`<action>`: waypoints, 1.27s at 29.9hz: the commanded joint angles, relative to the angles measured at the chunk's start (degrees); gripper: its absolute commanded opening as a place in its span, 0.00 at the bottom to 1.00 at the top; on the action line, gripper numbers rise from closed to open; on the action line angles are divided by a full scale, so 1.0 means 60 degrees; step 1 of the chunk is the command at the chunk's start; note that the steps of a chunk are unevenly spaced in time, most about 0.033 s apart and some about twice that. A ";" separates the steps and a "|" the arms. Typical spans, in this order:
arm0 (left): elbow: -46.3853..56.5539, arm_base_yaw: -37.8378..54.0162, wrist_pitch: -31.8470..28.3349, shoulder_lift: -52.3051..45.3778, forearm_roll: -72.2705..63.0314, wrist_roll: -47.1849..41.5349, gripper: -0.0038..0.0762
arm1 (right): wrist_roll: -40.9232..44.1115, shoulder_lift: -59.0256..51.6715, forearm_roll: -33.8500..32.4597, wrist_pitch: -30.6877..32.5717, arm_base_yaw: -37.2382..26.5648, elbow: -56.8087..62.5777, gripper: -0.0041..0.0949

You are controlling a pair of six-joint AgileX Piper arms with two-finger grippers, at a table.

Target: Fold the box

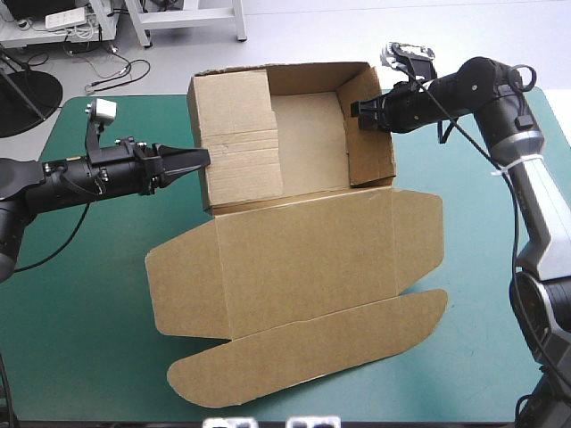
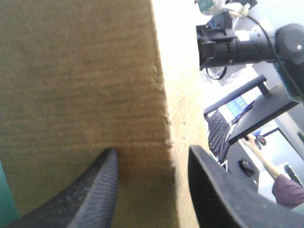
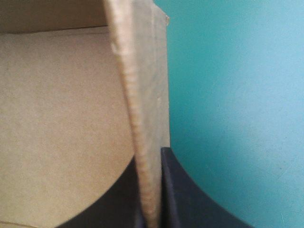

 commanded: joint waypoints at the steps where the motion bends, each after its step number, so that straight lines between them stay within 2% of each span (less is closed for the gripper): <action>1: -0.0317 -0.0080 0.0560 -0.0308 -0.0242 -0.0048 0.47 | 0.0145 -0.0514 0.0647 -0.0537 0.0127 -0.0322 0.04; 5: -0.0317 -0.0080 0.0560 -0.0308 -0.0242 -0.0048 0.47 | 0.0145 -0.0492 0.0530 -0.0597 0.0397 -0.0322 0.04; 12: -0.0317 -0.0080 0.0447 -0.0308 0.0825 -0.0585 0.47 | 0.0471 -0.0447 -0.0809 -0.0645 0.1190 -0.0322 0.04; 19: -0.0317 -0.0080 -0.0587 -0.0308 0.2508 -0.1569 0.47 | 0.0652 -0.0447 -0.1066 -0.0624 0.1506 -0.0322 0.04; 28: -0.0317 -0.0189 -0.1673 -0.0289 0.4345 -0.1821 0.46 | 0.0743 -0.0447 -0.1087 -0.0441 0.1640 -0.0322 0.04; 31: -0.0317 -0.0476 -0.2194 -0.0268 0.5007 -0.1821 0.34 | 0.0743 -0.0447 -0.1087 -0.0411 0.1872 -0.0322 0.04; 34: -0.0317 -0.0911 -0.2464 -0.0157 0.5225 -0.1821 0.07 | 0.0849 -0.0447 -0.1127 -0.0362 0.2045 -0.0322 0.04; 35: -0.0317 -0.1070 -0.2572 -0.0110 0.5274 -0.1801 0.04 | 0.0936 -0.0447 -0.1148 -0.0297 0.2085 -0.0322 0.04; 38: -0.0317 -0.1535 -0.3019 -0.0049 0.5298 -0.1992 0.04 | 0.1149 -0.0447 -0.1535 0.0294 0.2104 -0.0322 0.04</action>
